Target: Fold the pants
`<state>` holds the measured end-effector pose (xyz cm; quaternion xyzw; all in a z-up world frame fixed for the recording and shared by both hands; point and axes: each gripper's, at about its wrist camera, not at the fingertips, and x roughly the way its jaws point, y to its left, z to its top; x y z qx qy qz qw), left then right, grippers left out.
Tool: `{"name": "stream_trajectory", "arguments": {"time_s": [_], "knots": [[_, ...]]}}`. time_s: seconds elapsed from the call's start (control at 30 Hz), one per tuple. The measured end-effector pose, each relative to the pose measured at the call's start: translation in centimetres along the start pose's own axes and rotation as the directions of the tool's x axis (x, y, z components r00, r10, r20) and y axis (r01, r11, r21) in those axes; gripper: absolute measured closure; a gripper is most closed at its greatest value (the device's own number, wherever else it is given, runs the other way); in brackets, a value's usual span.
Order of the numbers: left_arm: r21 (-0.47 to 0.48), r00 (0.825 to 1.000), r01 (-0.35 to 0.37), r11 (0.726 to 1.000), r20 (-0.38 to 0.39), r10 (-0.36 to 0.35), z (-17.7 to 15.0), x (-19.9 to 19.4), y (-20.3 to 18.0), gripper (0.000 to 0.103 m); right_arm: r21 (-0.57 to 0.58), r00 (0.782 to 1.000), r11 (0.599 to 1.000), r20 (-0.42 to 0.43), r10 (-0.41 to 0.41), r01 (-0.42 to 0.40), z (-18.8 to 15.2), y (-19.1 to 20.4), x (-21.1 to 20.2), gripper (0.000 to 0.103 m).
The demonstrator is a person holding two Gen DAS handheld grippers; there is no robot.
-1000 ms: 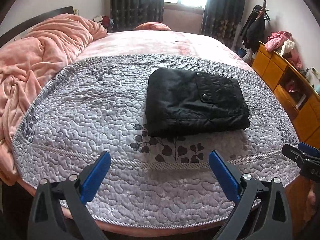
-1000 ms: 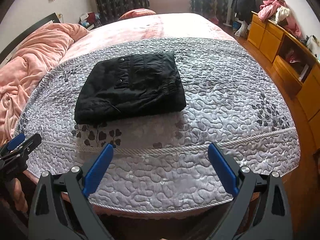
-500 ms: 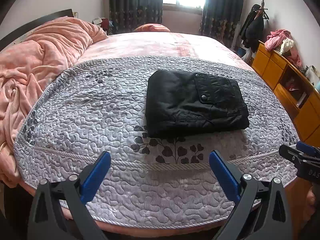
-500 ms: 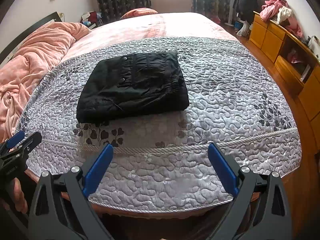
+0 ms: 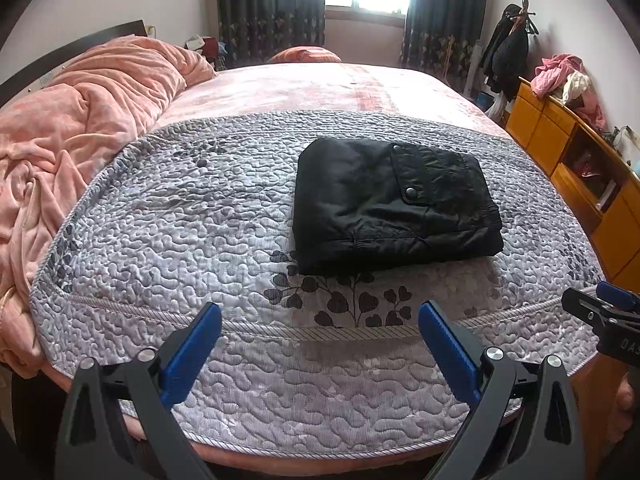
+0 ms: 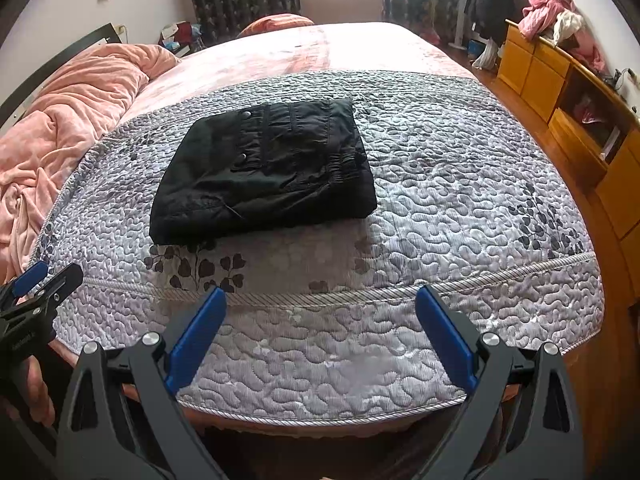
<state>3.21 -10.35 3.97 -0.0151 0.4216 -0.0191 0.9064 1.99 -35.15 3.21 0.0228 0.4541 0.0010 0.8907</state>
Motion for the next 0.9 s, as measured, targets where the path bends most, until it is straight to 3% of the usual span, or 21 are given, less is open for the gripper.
{"name": "stream_trajectory", "arguments": {"time_s": [0.9], "knots": [[0.0,0.999,0.019,1.0,-0.034,-0.019,-0.2,0.7,0.0,0.004,0.009,1.0,1.0,-0.03,-0.004,0.004,-0.3,-0.6,1.2,0.008]]}}
